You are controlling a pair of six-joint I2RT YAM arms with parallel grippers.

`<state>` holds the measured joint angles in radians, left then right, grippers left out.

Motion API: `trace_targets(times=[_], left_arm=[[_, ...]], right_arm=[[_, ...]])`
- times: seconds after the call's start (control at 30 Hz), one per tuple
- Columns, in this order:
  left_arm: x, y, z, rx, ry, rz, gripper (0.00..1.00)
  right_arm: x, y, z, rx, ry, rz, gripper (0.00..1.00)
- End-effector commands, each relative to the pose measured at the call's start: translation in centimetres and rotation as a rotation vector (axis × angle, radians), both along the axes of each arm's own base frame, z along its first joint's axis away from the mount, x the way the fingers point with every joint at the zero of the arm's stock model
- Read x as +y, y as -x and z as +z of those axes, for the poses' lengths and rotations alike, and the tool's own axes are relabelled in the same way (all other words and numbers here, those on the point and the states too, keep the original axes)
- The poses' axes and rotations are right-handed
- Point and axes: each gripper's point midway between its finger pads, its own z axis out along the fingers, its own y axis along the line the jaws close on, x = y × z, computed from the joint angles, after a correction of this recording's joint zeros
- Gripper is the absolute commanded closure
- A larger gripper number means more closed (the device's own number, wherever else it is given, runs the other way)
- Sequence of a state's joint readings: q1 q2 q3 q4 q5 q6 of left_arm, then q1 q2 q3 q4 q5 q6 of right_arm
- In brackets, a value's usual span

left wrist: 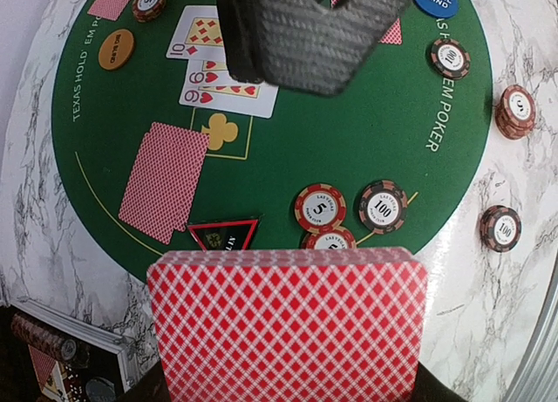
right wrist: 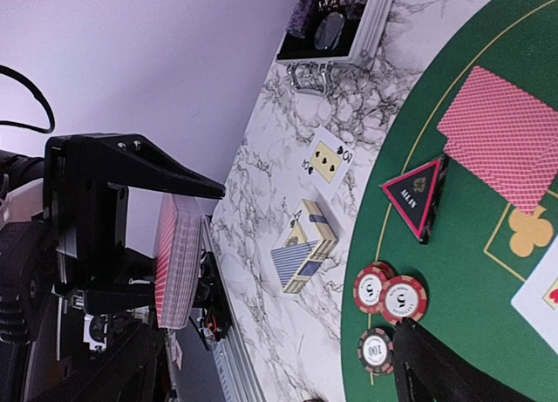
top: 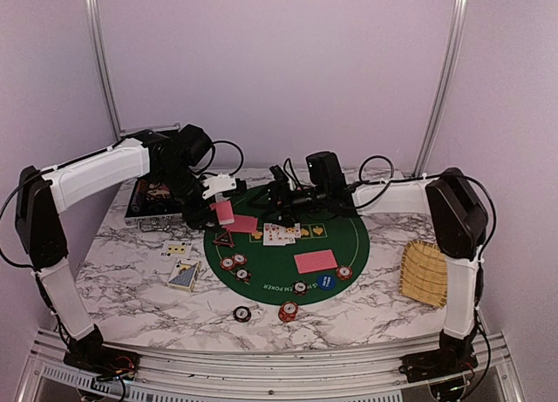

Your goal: Distribute texas hold em gaming equipment

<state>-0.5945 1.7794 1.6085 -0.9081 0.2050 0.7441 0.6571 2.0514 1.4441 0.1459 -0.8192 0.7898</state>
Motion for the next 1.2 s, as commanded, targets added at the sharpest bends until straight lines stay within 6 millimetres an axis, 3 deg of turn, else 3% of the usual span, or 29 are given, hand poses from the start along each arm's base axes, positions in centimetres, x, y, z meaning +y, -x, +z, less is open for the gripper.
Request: trace_targets(times=[0.0, 0.4, 1.17], left_arm=[[-0.8, -0.1, 1.1, -0.008, 0.027, -0.011, 1.0], [-1.4, -0.3, 0.7, -0.005, 0.02, -0.016, 1.0], [-2.2, -0.1, 0.4, 0.005, 0.02, -0.033, 1.0]], right_arm=[[2.1, 0.7, 1.9, 0.011, -0.09, 0.058, 0.09], [4.2, 1.7, 3.0, 0.052, -0.176, 0.118, 0.13], [8.6, 2.5, 2.5, 0.117, -0.225, 0.189, 0.17]])
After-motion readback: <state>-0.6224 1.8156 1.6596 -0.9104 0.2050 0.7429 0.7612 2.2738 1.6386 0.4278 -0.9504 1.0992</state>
